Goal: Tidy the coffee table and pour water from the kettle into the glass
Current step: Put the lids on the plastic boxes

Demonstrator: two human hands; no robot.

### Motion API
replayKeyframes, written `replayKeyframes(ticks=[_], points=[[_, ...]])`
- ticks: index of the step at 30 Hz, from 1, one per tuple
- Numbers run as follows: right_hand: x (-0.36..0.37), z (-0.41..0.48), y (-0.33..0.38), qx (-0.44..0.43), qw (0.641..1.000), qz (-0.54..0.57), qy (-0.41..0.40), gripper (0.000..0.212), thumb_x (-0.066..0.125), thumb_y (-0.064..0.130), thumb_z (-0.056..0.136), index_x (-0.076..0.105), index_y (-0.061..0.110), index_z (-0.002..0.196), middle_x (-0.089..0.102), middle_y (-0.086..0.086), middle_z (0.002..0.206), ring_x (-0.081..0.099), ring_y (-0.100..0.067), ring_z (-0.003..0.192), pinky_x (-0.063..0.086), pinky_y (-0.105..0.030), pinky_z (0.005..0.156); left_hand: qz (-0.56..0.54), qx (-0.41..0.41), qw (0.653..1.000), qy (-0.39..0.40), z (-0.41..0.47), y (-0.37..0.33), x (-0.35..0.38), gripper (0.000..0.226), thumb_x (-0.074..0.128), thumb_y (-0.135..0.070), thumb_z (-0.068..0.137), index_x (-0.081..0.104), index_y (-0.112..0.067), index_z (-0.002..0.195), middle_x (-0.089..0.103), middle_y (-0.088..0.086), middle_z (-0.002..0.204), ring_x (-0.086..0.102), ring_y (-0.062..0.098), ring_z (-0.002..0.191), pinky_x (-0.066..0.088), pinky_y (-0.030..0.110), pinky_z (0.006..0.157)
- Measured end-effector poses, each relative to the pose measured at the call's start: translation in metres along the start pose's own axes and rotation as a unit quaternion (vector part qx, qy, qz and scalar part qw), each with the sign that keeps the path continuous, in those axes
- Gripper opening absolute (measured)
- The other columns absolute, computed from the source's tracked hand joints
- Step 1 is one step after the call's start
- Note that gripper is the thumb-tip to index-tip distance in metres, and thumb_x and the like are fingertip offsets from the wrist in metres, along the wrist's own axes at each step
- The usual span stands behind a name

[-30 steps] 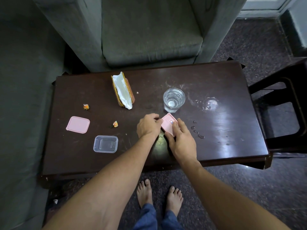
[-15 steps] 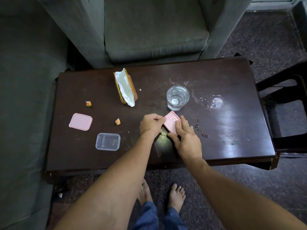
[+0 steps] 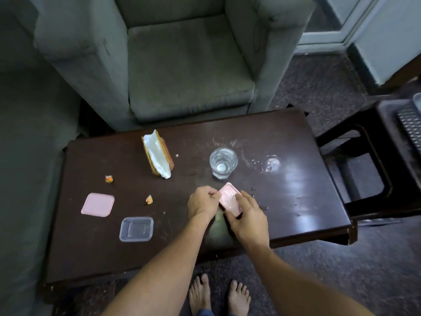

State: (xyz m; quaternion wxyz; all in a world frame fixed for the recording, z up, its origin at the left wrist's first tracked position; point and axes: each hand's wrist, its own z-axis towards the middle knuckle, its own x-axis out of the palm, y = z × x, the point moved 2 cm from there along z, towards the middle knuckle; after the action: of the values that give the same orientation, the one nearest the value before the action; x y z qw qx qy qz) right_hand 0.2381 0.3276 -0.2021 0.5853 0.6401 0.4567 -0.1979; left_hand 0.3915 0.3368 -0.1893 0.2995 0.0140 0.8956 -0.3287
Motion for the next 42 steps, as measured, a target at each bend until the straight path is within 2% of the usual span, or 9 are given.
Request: replayKeyframes(ticks=[9, 13, 17, 21, 24, 28, 32, 38, 42], points=[[-0.096, -0.002, -0.05, 0.095, 0.992, 0.047, -0.068, 0.063, 0.076, 0.052, 0.076, 0.051, 0.037, 0.132, 0.062, 0.02, 0.128, 0.065, -0.01, 0.11, 0.055, -0.034, 0.092, 0.048, 0.087, 0.994, 0.044, -0.033, -0.088, 0.056, 0.014, 0.065, -0.032, 0.094, 0.077, -0.025, 0.096, 0.079, 0.0, 0.1, 0.071, 0.025, 0.101, 0.055, 0.031, 0.086], [-0.15, 0.012, -0.076, 0.115, 0.979, 0.101, -0.136, 0.067, 0.075, 0.062, 0.07, 0.044, 0.047, 0.128, 0.058, 0.039, 0.112, 0.057, 0.017, 0.103, 0.047, -0.012, 0.084, 0.061, 0.148, 0.985, 0.062, -0.034, -0.159, 0.089, 0.015, 0.067, -0.03, 0.092, 0.08, -0.024, 0.098, 0.079, 0.005, 0.104, 0.07, 0.029, 0.106, 0.054, 0.031, 0.087], [-0.209, 0.039, -0.111, 0.104, 0.971, 0.103, -0.188, 0.066, 0.078, 0.053, 0.076, 0.056, 0.033, 0.135, 0.062, 0.019, 0.126, 0.061, -0.001, 0.116, 0.052, -0.029, 0.1, 0.074, 0.192, 0.975, 0.087, -0.035, -0.238, 0.127, 0.014, 0.067, -0.033, 0.091, 0.078, -0.024, 0.089, 0.08, 0.005, 0.09, 0.073, 0.03, 0.095, 0.056, 0.033, 0.085], [-0.273, 0.076, -0.149, 0.085, 0.952, 0.098, -0.277, 0.054, 0.082, 0.034, 0.079, 0.062, 0.024, 0.128, 0.065, 0.01, 0.119, 0.062, -0.006, 0.109, 0.047, -0.019, 0.096, 0.089, 0.256, 0.958, 0.096, -0.04, -0.322, 0.178, 0.016, 0.065, -0.031, 0.093, 0.079, -0.023, 0.095, 0.08, 0.005, 0.098, 0.073, 0.029, 0.101, 0.054, 0.031, 0.086], [-0.319, 0.101, -0.18, 0.109, 0.936, 0.081, -0.326, 0.054, 0.081, 0.034, 0.081, 0.061, 0.021, 0.129, 0.064, 0.006, 0.124, 0.058, -0.012, 0.114, 0.046, -0.024, 0.099, 0.091, 0.288, 0.948, 0.102, -0.045, -0.382, 0.219, 0.017, 0.065, -0.031, 0.094, 0.079, -0.023, 0.096, 0.08, 0.004, 0.1, 0.071, 0.027, 0.104, 0.052, 0.03, 0.087], [-0.369, 0.131, -0.215, 0.132, 0.901, 0.136, -0.39, 0.052, 0.084, 0.026, 0.081, 0.059, 0.022, 0.127, 0.053, 0.011, 0.113, 0.052, -0.001, 0.1, 0.047, -0.023, 0.094, 0.095, 0.315, 0.939, 0.099, -0.044, -0.449, 0.268, 0.017, 0.064, -0.033, 0.094, 0.079, -0.025, 0.094, 0.079, 0.006, 0.098, 0.072, 0.029, 0.101, 0.051, 0.031, 0.087], [-0.393, 0.156, -0.24, 0.227, 0.876, 0.179, -0.387, 0.063, 0.081, 0.035, 0.086, 0.052, 0.02, 0.141, 0.053, -0.003, 0.126, 0.06, -0.02, 0.108, 0.046, -0.03, 0.097, 0.116, 0.333, 0.933, 0.076, -0.039, -0.494, 0.307, 0.019, 0.065, -0.034, 0.094, 0.08, -0.024, 0.099, 0.078, 0.006, 0.11, 0.069, 0.031, 0.11, 0.053, 0.034, 0.094], [-0.398, 0.186, -0.261, 0.286, 0.853, 0.196, -0.391, 0.024, 0.066, 0.028, 0.097, 0.061, 0.017, 0.117, 0.07, -0.007, 0.105, 0.067, -0.033, 0.097, 0.052, -0.043, 0.084, 0.183, 0.344, 0.919, 0.058, -0.022, -0.531, 0.358, 0.021, 0.062, -0.037, 0.093, 0.08, -0.029, 0.099, 0.077, 0.004, 0.111, 0.068, 0.033, 0.11, 0.052, 0.034, 0.088], [-0.403, 0.202, -0.27, 0.309, 0.87, 0.162, -0.349, 0.029, 0.056, 0.024, 0.099, 0.067, 0.021, 0.126, 0.069, -0.011, 0.117, 0.064, -0.036, 0.108, 0.05, -0.041, 0.087, 0.233, 0.337, 0.91, 0.063, -0.014, -0.549, 0.387, 0.022, 0.063, -0.038, 0.093, 0.08, -0.026, 0.099, 0.076, 0.007, 0.112, 0.068, 0.034, 0.11, 0.051, 0.034, 0.084]])
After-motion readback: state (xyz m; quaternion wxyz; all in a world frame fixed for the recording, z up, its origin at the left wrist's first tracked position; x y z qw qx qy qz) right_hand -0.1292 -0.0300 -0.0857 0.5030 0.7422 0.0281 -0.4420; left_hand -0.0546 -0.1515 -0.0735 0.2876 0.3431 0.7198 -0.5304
